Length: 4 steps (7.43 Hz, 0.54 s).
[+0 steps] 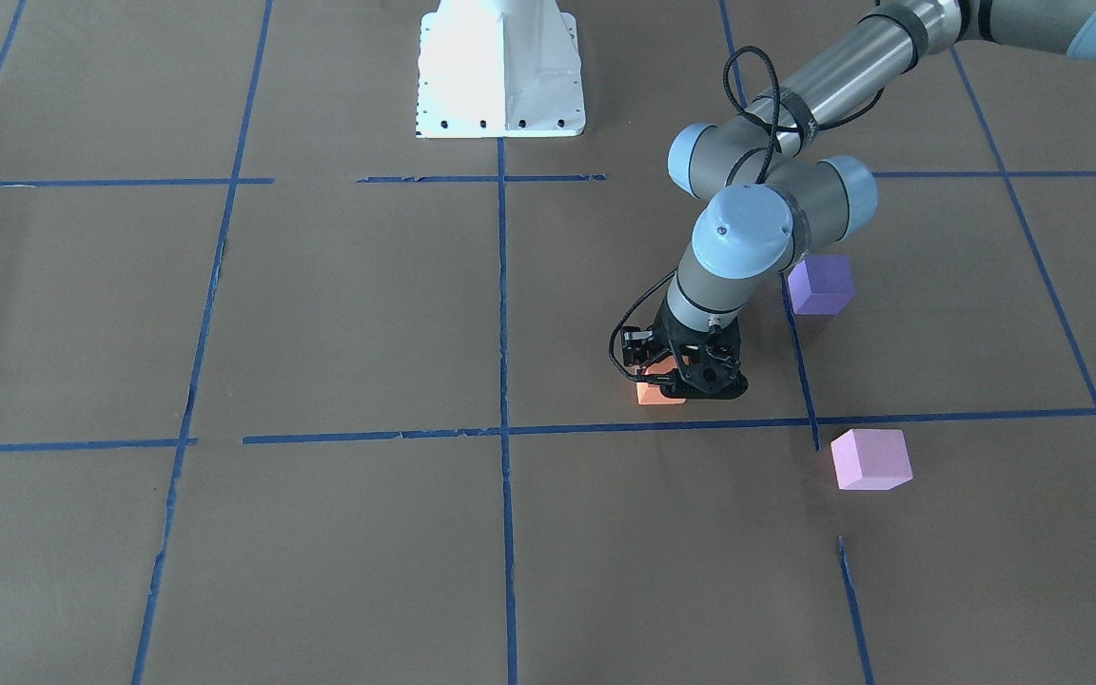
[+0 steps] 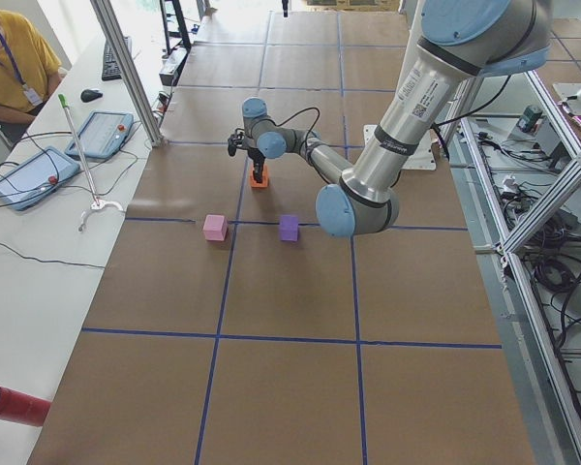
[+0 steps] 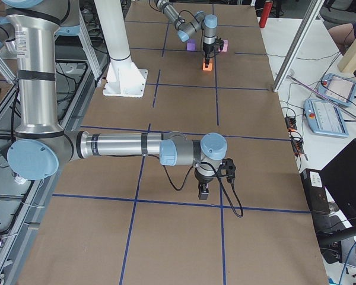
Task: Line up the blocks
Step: 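Close the left gripper on the orange cube, then lift the orange cube and carry it toward the pink cube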
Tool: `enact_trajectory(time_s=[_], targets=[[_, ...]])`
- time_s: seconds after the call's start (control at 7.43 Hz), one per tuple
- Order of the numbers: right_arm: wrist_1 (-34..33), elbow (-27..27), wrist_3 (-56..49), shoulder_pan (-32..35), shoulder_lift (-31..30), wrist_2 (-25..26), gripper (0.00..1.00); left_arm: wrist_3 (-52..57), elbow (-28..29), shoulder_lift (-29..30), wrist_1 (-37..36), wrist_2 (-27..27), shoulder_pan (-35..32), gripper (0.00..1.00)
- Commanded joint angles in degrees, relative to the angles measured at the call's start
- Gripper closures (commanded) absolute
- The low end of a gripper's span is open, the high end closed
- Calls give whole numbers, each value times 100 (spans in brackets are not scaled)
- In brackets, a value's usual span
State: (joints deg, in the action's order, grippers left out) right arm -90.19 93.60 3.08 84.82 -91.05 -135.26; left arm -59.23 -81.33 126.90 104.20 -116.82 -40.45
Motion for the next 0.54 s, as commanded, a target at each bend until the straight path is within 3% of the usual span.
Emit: enact_trajectory(time_s=[0.0, 0.4], targets=[[1, 0, 0, 0, 0, 0, 0, -88, -599, -34, -84, -68, -311, 75], [1, 0, 0, 0, 0, 0, 0, 199, -1375, -698, -541, -130, -884, 75]])
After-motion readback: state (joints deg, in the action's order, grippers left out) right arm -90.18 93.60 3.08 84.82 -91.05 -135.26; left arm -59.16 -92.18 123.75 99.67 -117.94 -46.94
